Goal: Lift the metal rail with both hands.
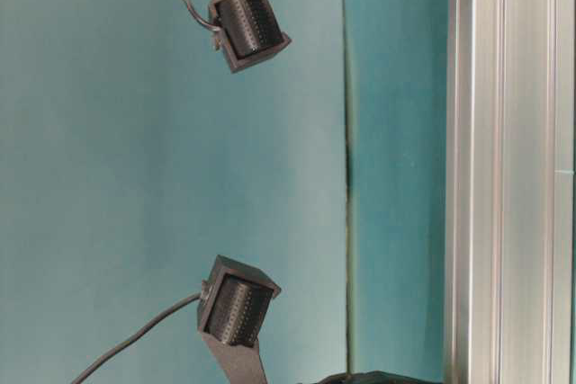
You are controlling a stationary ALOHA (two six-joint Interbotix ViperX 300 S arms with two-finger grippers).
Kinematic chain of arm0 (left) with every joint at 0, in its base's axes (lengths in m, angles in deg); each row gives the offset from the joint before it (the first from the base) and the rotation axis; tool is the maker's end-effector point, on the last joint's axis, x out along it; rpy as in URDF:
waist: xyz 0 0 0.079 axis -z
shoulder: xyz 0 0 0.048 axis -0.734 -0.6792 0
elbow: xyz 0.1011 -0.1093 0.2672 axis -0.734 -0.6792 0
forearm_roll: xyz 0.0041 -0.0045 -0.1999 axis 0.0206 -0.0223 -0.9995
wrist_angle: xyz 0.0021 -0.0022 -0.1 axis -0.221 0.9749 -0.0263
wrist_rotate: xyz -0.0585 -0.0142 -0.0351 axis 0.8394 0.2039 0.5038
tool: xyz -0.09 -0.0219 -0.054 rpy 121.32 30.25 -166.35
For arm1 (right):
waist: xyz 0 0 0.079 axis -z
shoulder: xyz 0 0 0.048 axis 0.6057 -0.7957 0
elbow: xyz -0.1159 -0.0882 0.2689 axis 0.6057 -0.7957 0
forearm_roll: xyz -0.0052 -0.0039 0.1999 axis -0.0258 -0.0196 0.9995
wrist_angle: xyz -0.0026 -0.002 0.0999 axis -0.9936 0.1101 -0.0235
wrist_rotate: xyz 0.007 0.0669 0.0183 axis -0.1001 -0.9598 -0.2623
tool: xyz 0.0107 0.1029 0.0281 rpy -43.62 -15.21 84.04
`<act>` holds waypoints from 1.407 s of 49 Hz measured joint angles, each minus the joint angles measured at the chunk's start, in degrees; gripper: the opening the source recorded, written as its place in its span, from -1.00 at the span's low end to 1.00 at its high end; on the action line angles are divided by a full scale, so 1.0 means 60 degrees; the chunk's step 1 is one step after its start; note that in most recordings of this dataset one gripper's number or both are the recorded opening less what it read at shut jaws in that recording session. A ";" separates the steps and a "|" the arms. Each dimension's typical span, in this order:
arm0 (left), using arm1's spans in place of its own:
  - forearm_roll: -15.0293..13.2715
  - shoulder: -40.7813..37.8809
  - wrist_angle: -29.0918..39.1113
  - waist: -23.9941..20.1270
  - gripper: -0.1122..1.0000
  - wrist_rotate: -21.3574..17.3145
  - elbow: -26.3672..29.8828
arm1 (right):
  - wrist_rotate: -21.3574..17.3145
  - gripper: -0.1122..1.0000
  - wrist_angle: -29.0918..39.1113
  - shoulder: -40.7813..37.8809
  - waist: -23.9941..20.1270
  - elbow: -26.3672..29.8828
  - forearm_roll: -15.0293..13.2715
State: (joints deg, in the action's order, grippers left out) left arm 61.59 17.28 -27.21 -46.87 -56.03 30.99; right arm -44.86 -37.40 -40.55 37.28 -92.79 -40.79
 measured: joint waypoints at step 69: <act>0.0000 0.1699 -0.0454 0.0000 0.86 0.0000 -0.0234 | -0.0088 0.99 -0.0483 0.1655 0.0586 0.0059 0.0029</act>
State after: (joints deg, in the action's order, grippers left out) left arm 61.59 27.48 -29.94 -46.87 -56.03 29.58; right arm -45.39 -40.30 -30.62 40.79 -92.44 -40.61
